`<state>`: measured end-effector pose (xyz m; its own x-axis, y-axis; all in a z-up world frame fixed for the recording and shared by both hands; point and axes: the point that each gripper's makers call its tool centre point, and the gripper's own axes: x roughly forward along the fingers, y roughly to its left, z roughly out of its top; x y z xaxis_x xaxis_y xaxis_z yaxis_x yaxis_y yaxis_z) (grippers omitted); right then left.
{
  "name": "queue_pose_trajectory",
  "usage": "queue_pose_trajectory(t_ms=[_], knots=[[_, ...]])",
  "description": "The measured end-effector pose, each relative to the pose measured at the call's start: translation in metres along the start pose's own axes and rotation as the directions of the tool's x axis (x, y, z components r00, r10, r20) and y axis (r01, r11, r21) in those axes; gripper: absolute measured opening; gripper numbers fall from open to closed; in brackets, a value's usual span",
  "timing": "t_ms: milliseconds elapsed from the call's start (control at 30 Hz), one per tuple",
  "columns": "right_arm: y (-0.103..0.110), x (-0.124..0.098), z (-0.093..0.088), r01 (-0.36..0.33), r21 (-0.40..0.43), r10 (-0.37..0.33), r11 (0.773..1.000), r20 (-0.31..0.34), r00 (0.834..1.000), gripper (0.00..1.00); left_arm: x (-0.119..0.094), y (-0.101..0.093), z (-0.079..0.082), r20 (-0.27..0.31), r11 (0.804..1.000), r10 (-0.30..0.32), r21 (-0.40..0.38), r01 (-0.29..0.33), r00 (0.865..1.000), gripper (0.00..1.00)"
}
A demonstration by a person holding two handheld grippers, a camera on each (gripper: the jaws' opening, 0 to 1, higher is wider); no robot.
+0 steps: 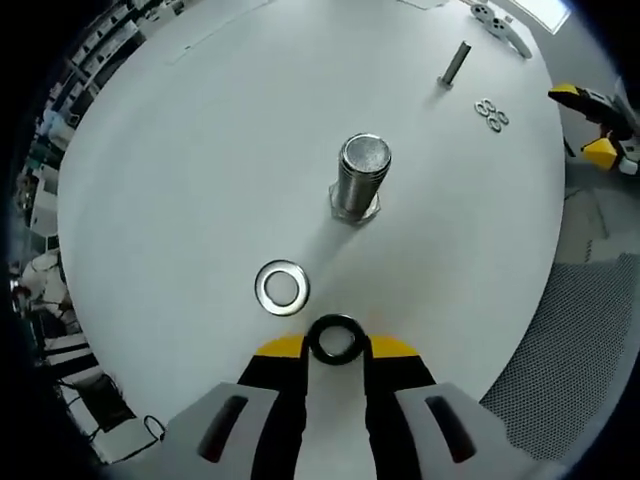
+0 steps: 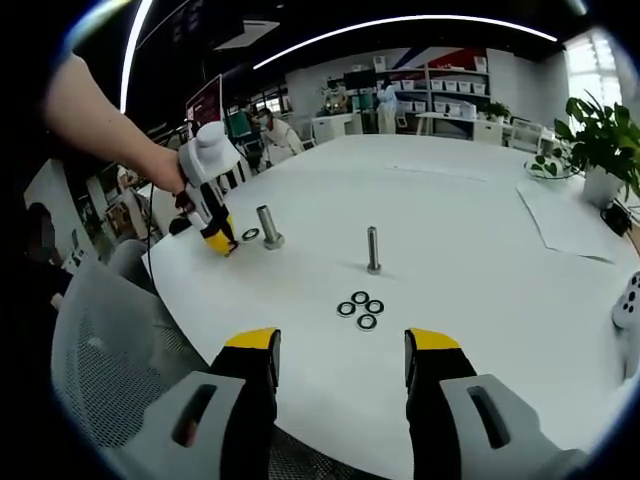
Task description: Place the washer onto the threaded stud by aligning its center hole with the stud, sliding it down to the base, and recovering from edge contact or off-axis alignment until the washer reaches the visible bottom stop.
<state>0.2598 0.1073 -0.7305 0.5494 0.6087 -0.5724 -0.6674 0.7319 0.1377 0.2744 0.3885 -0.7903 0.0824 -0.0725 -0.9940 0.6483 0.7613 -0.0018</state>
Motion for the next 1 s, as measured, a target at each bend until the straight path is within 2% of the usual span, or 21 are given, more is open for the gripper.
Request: queue_pose_trajectory(t_ms=[367, 667, 1000], knots=[[0.0, 0.0, 0.0, 0.001, -0.001, -0.001, 1.0, -0.001, 1.0, 0.53, -0.019, 0.003, 0.014, 0.023, 0.998, -0.01, 0.055, 0.009, 1.0, 0.19], [0.0, 0.0, -0.001, 0.002, -0.001, -0.002, 1.0, -0.003, 1.0, 0.53, -0.041, 0.004, 0.04, 0.065, 0.994, -0.02, 0.109, 0.012, 0.998, 0.19], [-0.001, 0.0, 0.0, 0.004, 0.001, -0.004, 1.0, -0.001, 1.0, 0.53, -0.058, 0.007, 0.055, 0.082, 0.987, -0.02, 0.158, 0.007, 0.996, 0.19]])
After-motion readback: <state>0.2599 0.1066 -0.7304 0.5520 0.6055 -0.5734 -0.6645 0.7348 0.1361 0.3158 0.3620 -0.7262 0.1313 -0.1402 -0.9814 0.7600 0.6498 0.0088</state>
